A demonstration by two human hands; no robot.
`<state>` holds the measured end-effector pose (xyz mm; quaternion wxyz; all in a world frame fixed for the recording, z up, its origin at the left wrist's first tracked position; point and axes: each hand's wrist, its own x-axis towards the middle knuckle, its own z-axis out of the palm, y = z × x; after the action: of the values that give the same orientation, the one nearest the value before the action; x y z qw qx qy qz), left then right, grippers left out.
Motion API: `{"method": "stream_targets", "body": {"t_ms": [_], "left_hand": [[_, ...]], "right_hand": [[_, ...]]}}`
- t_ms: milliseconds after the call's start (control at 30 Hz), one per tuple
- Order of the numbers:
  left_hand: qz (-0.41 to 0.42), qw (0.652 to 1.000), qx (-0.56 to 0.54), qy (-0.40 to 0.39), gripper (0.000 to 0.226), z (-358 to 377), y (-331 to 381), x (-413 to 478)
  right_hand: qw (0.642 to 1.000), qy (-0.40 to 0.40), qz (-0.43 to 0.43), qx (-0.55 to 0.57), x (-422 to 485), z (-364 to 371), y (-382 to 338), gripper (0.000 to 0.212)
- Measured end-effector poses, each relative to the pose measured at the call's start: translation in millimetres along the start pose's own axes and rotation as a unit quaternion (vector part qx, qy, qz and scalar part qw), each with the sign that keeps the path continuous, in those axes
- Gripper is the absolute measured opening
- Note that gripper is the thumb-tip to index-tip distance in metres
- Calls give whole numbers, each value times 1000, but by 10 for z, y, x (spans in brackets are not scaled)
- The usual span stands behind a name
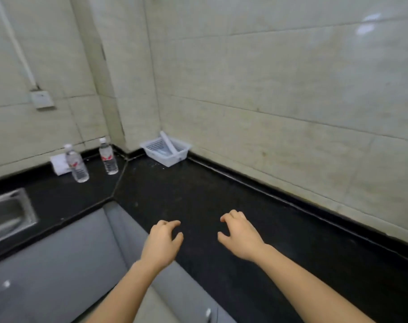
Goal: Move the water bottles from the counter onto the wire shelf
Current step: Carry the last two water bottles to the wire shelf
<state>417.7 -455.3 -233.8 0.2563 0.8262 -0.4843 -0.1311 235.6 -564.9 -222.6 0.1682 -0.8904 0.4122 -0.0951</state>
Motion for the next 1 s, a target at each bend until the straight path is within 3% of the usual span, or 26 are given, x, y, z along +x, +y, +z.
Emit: {"method": "stream_targets", "body": {"t_ms": [367, 767, 1000], "left_hand": [[-116, 990, -1, 75, 49, -653, -1244, 1334], [-224, 969, 22, 97, 45, -1296, -2522, 2663], [-222, 967, 28, 124, 46, -1740, -3411, 3464]], "right_hand": [[991, -67, -118, -3, 2145, 770, -1291, 47], [976, -137, -156, -64, 4111, 1356, -2270, 47], [976, -131, -158, -73, 5106, 1745, -2845, 50]]}}
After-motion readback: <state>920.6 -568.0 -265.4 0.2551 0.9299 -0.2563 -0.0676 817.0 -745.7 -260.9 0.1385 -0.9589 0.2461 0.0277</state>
